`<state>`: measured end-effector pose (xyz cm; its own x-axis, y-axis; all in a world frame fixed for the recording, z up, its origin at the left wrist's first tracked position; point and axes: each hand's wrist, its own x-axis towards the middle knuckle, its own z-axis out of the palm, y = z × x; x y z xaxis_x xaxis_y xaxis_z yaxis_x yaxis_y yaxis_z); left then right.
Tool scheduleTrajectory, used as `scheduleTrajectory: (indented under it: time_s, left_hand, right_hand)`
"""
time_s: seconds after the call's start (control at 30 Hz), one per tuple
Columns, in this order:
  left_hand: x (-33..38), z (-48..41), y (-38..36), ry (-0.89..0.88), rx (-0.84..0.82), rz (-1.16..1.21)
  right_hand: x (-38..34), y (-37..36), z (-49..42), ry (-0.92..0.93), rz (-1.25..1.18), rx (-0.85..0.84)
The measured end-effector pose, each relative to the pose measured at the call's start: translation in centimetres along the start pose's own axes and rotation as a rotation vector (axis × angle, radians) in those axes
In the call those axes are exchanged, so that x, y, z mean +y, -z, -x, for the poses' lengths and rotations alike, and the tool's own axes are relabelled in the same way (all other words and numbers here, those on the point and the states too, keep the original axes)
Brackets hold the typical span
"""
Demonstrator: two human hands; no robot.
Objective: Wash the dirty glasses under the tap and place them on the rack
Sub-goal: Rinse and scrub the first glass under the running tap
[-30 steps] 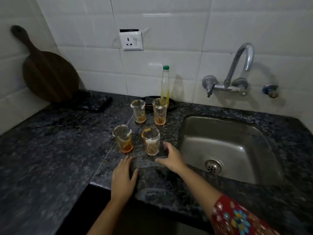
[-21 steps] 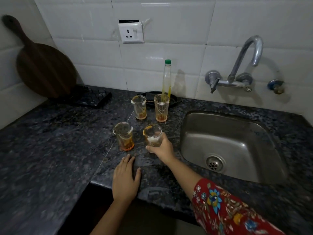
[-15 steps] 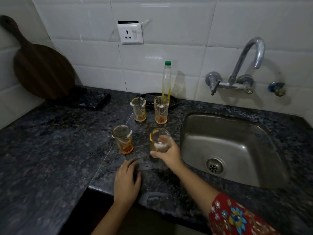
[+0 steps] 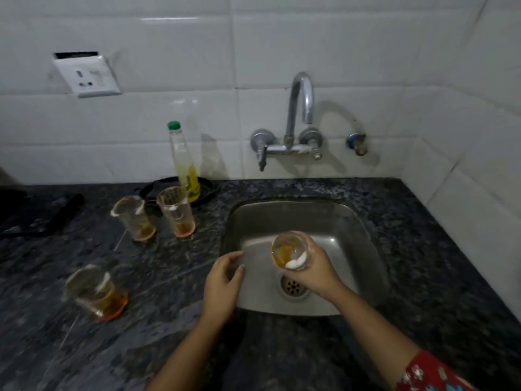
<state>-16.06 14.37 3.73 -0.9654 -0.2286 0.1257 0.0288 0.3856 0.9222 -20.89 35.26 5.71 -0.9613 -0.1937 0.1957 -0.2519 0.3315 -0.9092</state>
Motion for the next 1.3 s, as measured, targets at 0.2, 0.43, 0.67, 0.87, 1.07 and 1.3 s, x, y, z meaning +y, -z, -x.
scheduleTrajectory:
  time_s: [0.2,0.43,0.67,0.87,1.07,1.3]
  left_hand:
    - [5.0,-8.0,-5.8,0.037,0.005,-0.036]
    - [11.3,-18.5,-8.9,0.125,0.083,-0.319]
    - [12.2,-22.9,-8.3,0.159,0.158,-0.558]
    - [11.1,-24.0,-7.9,0.114,0.151,-0.413]
    - [9.9,-24.4,-7.2,0.181,0.091,-0.187]
    - [4.7,-18.4,-7.6,0.105,-0.253,0.124]
  right_hand:
    - [4.7,6.0,-3.8,-0.245,0.009,0.025]
    - [5.7,8.2,-8.1,-0.331,-0.051,0.002]
    - [5.3,7.1,-11.0,-0.359,-0.014,0.021]
    - [3.8,5.7,-12.1,-0.342,0.051,0.003]
    - [2.3,4.7,-12.9,-0.323,0.047,-0.028]
    - [2.3,3.8,-13.1,-0.25,-0.025,-0.031]
